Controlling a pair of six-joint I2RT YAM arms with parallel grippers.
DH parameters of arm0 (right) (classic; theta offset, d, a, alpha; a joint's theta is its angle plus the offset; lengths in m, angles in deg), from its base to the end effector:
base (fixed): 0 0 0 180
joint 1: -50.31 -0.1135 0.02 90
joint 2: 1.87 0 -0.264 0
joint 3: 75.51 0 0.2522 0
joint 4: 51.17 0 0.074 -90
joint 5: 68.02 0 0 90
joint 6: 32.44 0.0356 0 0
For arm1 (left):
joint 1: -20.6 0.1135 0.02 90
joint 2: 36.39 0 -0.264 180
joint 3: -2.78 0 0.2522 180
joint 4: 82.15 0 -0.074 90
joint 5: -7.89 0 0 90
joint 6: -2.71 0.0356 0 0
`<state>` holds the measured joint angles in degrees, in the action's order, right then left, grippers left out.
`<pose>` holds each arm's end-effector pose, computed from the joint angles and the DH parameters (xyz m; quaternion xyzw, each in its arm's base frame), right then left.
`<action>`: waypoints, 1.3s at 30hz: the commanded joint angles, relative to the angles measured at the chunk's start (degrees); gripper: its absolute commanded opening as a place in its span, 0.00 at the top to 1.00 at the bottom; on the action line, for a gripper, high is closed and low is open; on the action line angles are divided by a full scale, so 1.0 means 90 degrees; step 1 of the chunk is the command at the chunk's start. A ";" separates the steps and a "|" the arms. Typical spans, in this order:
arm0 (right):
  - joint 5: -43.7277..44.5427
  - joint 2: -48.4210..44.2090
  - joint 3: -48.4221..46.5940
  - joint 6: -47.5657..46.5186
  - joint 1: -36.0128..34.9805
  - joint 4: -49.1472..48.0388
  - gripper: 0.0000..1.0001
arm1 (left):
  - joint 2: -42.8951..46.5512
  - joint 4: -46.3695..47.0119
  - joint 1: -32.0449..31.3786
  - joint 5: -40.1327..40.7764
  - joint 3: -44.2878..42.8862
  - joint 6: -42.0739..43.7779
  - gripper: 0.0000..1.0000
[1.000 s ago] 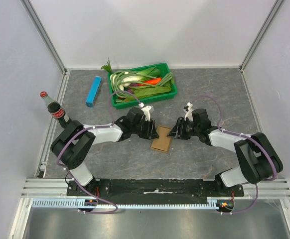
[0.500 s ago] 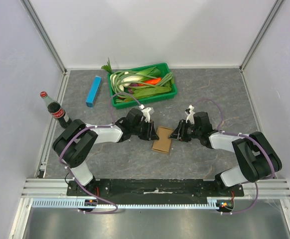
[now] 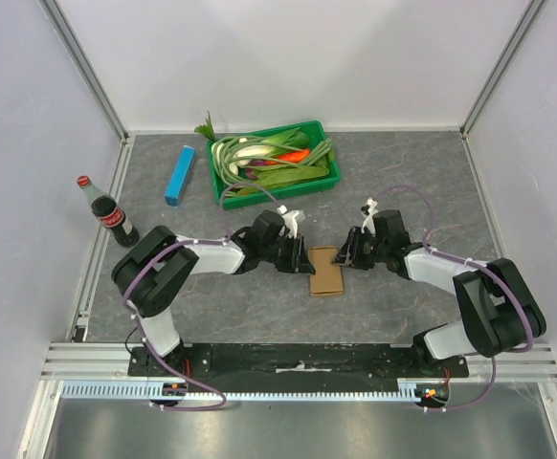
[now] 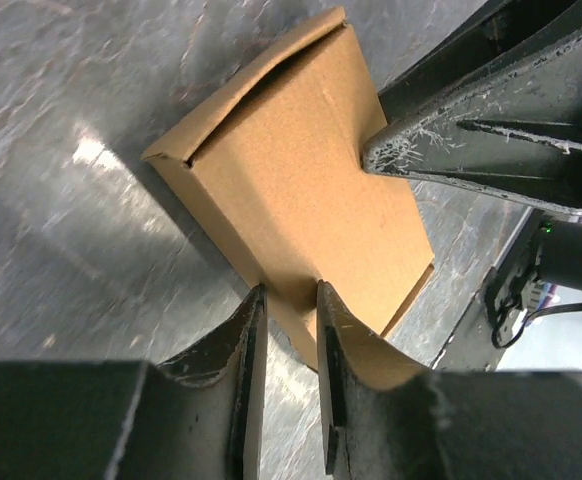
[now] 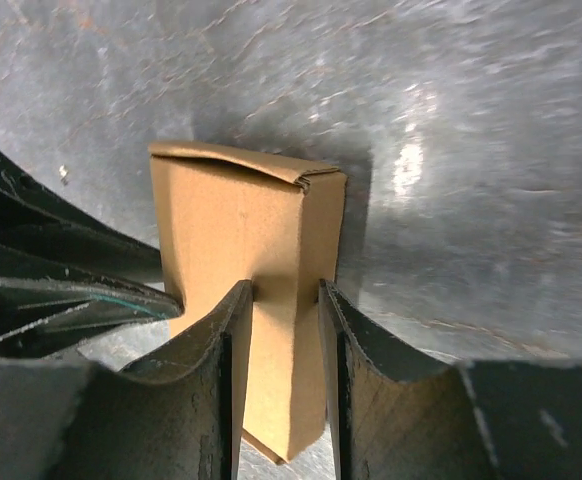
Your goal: Fold the paper box
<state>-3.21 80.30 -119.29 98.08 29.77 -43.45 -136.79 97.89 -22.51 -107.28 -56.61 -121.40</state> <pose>0.2338 0.1038 0.1419 0.0768 0.9056 0.3595 0.2114 0.2365 -0.2422 0.1380 0.1598 0.8782 -0.4076 0.1927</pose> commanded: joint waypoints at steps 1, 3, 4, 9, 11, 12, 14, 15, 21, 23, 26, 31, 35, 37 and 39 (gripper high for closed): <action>0.0473 -0.0136 -0.0647 -0.0360 0.0171 0.1205 0.61 | -0.0660 0.0410 -0.0336 -0.0690 -0.0904 -0.0468 0.75; 0.0669 -0.0117 -0.0785 -0.0448 0.0328 0.1500 0.61 | -0.1010 0.0361 -0.0453 -0.0739 -0.1257 -0.0584 0.75; 0.0728 -0.0049 -0.0911 -0.0555 0.0474 0.1695 0.61 | -0.1167 0.0351 -0.0502 -0.0777 -0.1636 -0.0643 0.75; 0.0836 0.0167 -0.1370 -0.0995 0.1011 0.2204 0.61 | -0.2036 0.0341 -0.0659 -0.0846 -0.2809 -0.1160 0.75; 0.1059 0.0196 -0.1469 -0.1180 0.1314 0.2419 0.61 | -0.2573 0.0215 -0.0688 -0.1020 -0.3531 -0.1288 0.75; 0.1061 0.0215 -0.1546 -0.1249 0.1440 0.2468 0.61 | -0.2759 0.0147 -0.0688 -0.1119 -0.3814 -0.1404 0.75; 0.1051 0.0381 -0.1644 -0.1376 0.1821 0.2536 0.61 | -0.3284 -0.0166 -0.0688 -0.1256 -0.4674 -0.1464 0.75; 0.1012 0.0469 -0.1780 -0.1512 0.1929 0.2643 0.60 | -0.3413 -0.0234 -0.0688 -0.1266 -0.5170 -0.1532 0.75; 0.0875 0.0869 -0.1899 -0.1581 0.2455 0.2557 0.60 | -0.4614 -0.1327 -0.0688 -0.1051 -0.7443 -0.1542 0.75; 0.0865 0.0977 -0.1909 -0.1562 0.2710 0.2498 0.60 | -0.4966 -0.1436 -0.0698 -0.1022 -0.7985 -0.1746 0.75; 0.0787 0.1123 -0.1899 -0.1552 0.3072 0.2410 0.60 | -0.5435 -0.1397 -0.0698 -0.0837 -0.8689 -0.1874 0.75; 0.0865 0.0910 -0.1665 -0.1494 0.3686 0.2225 0.60 | -0.5806 -0.1115 -0.0708 -0.0251 -0.9217 -0.1786 0.74; 0.0875 0.0714 -0.1557 -0.1562 0.4048 0.2214 0.60 | -0.6158 -0.0558 -0.0824 -0.0143 -0.9480 -0.2020 0.74; 0.0797 0.0645 -0.1450 -0.1591 0.4243 0.2185 0.60 | -0.6372 -0.0421 -0.0922 -0.0007 -0.9783 -0.2001 0.74; 0.0797 0.0626 -0.1372 -0.1746 0.4332 0.2146 0.60 | -0.6490 -0.0381 -0.1049 0.0062 -1.0056 -0.2001 0.74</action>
<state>9.69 86.77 -134.33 83.56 68.09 -29.68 -192.76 84.76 -29.18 -111.48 -140.65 -137.05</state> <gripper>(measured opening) 0.400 0.260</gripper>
